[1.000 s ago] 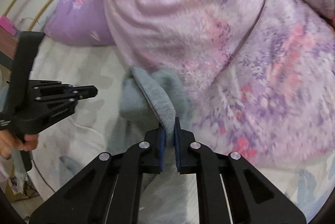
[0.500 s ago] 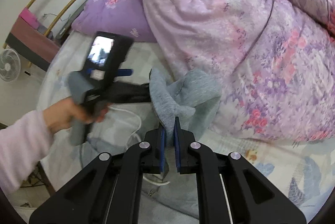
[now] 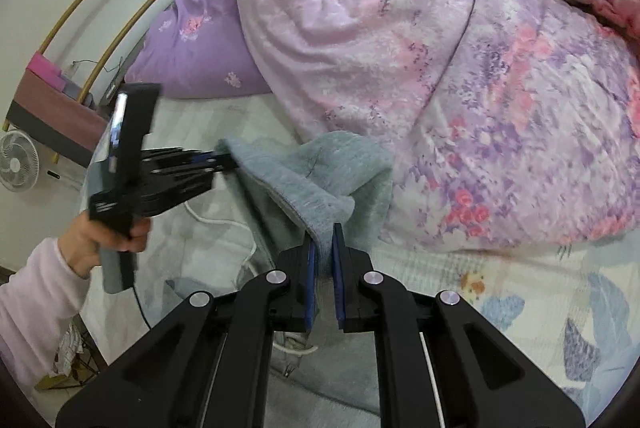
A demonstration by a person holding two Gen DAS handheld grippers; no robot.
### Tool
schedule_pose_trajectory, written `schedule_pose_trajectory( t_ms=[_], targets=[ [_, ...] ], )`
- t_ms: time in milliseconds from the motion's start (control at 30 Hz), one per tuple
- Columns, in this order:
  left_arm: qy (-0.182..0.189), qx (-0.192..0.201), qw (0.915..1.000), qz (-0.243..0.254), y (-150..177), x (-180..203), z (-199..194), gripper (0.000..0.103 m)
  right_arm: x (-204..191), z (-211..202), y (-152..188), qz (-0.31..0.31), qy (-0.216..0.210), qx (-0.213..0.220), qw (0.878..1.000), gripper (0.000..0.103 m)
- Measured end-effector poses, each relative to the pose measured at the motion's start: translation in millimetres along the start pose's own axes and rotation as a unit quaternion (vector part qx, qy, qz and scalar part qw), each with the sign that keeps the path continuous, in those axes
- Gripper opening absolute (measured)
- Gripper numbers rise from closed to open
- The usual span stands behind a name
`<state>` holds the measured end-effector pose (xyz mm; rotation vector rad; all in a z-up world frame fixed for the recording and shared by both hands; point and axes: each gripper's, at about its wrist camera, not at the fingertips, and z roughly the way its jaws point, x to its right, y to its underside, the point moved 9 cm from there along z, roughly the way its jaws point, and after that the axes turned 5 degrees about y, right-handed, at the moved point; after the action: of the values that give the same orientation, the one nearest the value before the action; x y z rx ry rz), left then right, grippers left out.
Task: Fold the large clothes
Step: 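Lift the hood with both tools, fold it onto the hoodie body, open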
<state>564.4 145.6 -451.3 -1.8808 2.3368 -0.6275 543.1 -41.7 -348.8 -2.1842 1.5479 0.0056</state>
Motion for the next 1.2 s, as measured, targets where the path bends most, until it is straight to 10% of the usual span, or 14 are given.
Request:
schedule_pose_trajectory(
  t_ms=[700, 1000, 1200],
  targets=[
    [0.003, 0.028, 0.9956, 0.089, 183.2, 107.8, -161.4, 0.008, -62.0, -86.6, 187.5, 0.015, -0.028, -0.024, 0.999, 0.007],
    [0.024, -0.093, 0.9923, 0.078, 335.7, 119.3, -117.6, 0.008, -66.0, -23.8, 331.3, 0.028, -0.014, -0.152, 0.988, 0.008],
    [0.018, -0.199, 0.9783, 0.056, 420.4, 118.3, -85.9, 0.017, -68.3, 10.4, 425.0, 0.072, -0.014, -0.311, 0.948, 0.013]
  ],
)
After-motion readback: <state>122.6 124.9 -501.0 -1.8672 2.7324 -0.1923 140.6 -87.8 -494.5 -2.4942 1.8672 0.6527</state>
